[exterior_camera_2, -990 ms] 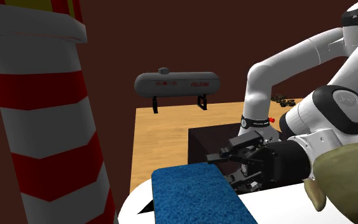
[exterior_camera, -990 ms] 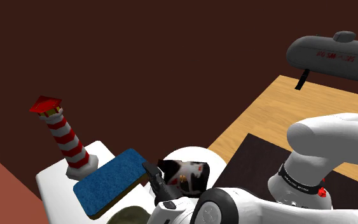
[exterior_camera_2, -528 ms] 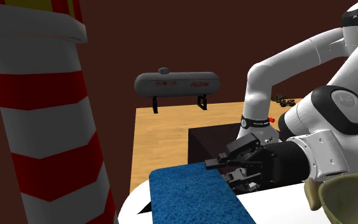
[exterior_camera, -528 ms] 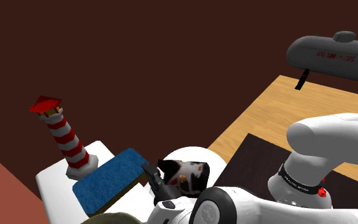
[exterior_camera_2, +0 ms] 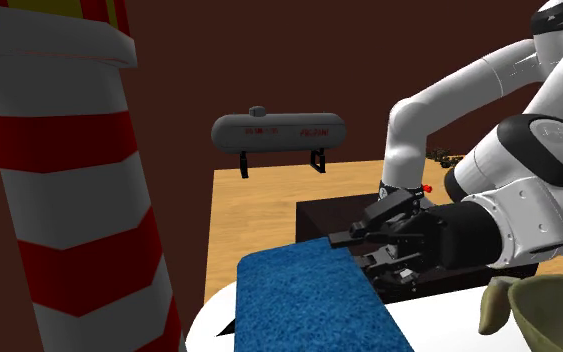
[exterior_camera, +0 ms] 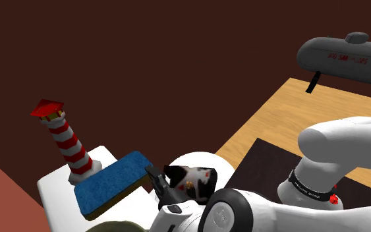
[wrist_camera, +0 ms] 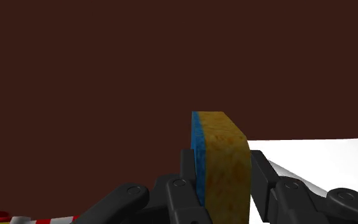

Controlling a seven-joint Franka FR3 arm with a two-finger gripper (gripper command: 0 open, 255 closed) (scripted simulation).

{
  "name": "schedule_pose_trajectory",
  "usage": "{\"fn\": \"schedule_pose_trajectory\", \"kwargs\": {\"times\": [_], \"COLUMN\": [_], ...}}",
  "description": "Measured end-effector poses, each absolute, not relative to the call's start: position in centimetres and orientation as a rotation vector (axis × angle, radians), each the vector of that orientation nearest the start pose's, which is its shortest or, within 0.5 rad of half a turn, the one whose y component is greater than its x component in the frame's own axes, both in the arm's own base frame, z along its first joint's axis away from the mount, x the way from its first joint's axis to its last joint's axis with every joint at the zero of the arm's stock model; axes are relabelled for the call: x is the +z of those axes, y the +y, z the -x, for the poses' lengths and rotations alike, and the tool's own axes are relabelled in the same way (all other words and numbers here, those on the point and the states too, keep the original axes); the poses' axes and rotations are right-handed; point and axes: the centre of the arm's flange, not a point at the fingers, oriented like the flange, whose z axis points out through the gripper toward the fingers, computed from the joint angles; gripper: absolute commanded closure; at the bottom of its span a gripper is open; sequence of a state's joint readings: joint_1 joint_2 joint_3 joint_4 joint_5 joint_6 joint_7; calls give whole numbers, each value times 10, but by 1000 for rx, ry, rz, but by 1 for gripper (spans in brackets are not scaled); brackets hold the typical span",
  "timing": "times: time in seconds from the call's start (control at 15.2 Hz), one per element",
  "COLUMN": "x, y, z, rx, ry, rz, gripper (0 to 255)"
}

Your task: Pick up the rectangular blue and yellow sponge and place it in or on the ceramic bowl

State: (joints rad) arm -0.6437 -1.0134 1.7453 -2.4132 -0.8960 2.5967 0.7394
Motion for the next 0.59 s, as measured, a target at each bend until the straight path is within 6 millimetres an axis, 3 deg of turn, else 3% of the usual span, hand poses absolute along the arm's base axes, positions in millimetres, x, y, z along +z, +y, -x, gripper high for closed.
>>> {"fn": "schedule_pose_trajectory", "kwargs": {"times": [0.59], "x": [290], "y": [423], "z": [-256], "rx": [955], "ry": [1156], "rz": [-1424], "gripper": [255]}}
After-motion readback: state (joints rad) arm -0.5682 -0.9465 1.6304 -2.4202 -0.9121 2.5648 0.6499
